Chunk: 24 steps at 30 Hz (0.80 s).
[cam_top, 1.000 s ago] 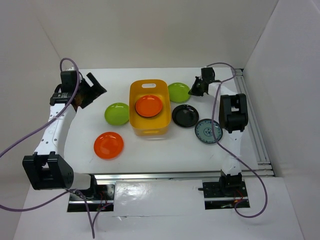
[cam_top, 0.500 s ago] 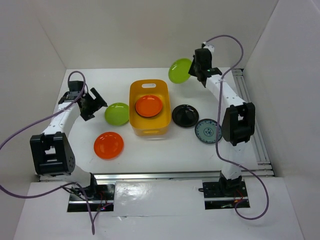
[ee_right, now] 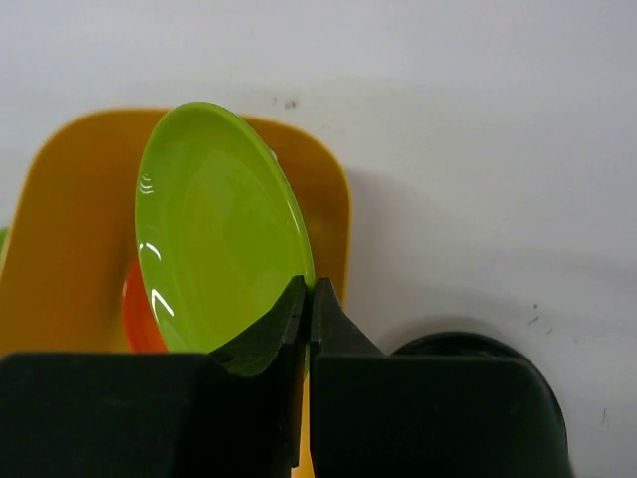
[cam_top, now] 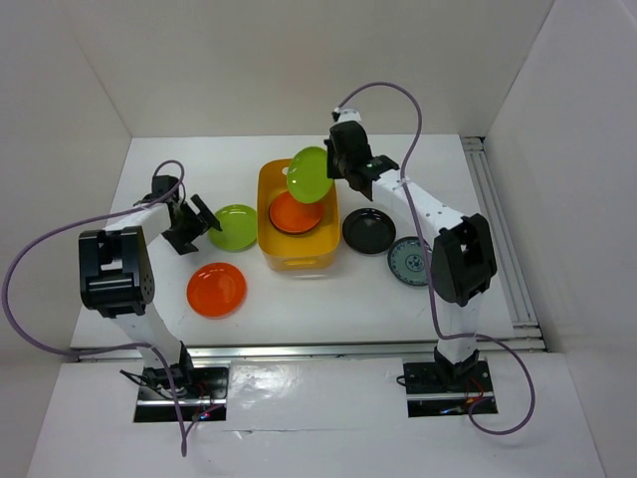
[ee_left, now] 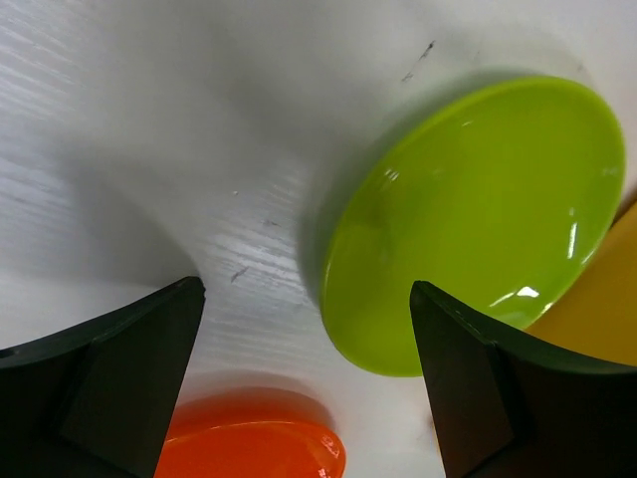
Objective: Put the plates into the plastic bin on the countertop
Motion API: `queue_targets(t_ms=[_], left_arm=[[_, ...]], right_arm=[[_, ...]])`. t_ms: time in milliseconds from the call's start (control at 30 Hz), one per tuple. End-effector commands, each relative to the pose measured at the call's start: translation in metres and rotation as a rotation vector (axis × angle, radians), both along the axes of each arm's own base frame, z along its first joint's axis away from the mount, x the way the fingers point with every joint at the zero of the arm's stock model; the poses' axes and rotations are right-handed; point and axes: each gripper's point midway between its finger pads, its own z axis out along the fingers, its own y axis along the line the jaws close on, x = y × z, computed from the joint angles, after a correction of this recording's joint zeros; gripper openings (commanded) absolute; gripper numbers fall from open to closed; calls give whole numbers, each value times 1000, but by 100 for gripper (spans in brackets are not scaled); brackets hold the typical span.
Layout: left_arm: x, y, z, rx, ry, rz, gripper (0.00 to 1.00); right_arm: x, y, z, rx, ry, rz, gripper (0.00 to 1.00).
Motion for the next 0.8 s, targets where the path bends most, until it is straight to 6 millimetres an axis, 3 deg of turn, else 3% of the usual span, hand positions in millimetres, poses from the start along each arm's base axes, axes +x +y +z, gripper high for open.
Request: queue_targets(t_ms=[0, 133, 167, 233, 267, 367, 467, 567, 667, 767], left_arm=[[18, -2, 3, 4, -52, -44, 100], [19, -7, -6, -8, -30, -57, 100], [22, -7, -5, -6, -42, -57, 99], [25, -6, -4, -4, -53, -57, 96], [25, -8, -4, -12, -54, -62, 96], [27, -8, -3, -11, -63, -62, 91], [25, -9, -5, -14, -65, -74, 89], [22, -12, -5, -25, -69, -80, 85], [24, -13, -4, -32, -79, -85, 85], [24, -15, -3, -34, -91, -98, 85]], right_arm=[[-13, 9, 15, -2, -38, 54, 0], [-22, 25, 4, -1, -10, 122, 0], [-22, 28, -11, -12, 22, 134, 0], [-20, 31, -16, -11, 30, 142, 0], [-24, 39, -28, -21, 59, 163, 0], [-22, 49, -30, -22, 61, 176, 0], [-20, 57, -51, -48, 104, 186, 0], [-18, 57, -54, -53, 105, 178, 1], [-18, 59, -65, -60, 127, 186, 14], [-18, 67, -56, -46, 111, 203, 57]])
